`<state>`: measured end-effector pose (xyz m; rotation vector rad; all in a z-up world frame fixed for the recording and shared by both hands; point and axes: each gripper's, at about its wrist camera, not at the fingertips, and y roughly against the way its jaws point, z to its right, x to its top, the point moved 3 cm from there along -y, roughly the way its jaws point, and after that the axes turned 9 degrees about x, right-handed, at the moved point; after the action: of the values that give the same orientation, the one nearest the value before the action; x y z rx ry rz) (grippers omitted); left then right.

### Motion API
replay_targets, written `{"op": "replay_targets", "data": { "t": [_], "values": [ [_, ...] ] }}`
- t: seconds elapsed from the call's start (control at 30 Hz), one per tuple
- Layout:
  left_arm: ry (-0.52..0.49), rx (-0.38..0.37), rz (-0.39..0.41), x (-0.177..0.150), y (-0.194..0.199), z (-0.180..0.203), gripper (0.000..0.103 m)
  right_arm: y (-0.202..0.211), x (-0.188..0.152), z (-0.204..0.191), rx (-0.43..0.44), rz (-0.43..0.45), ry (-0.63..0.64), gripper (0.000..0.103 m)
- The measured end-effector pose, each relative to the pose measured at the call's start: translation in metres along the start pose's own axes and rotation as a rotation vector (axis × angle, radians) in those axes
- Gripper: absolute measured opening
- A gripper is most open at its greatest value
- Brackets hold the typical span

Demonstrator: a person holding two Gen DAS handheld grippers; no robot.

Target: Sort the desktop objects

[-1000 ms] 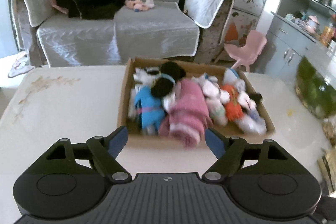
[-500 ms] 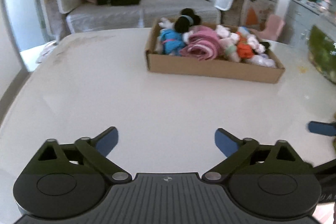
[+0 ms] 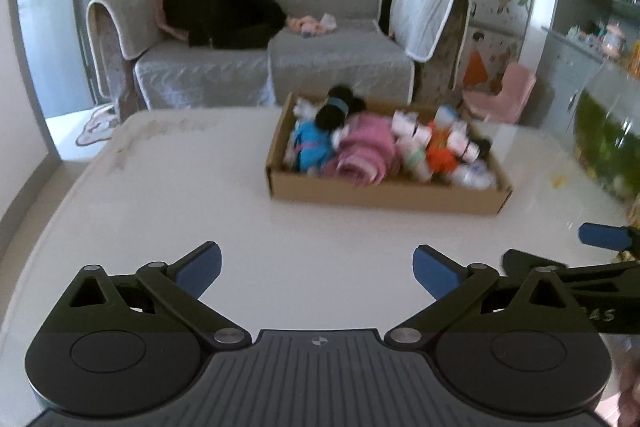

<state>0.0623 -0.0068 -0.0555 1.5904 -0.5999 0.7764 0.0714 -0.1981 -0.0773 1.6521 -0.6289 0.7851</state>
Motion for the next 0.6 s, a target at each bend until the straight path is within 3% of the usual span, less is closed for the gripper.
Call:
{"op": "replay_targets", "data": {
  "t": [0.33,0.6],
  "values": [
    [-0.036,-0.031,0.072,0.025,0.021,0.021,0.103,0.002,0.026,0.0,-0.047,0.033,0.017,0.102],
    [-0.033,-0.043,0.069,0.027,0.024,0.021,0.103,0.001,0.028,0.004,-0.053,0.03,0.012,0.102]
  ]
}}
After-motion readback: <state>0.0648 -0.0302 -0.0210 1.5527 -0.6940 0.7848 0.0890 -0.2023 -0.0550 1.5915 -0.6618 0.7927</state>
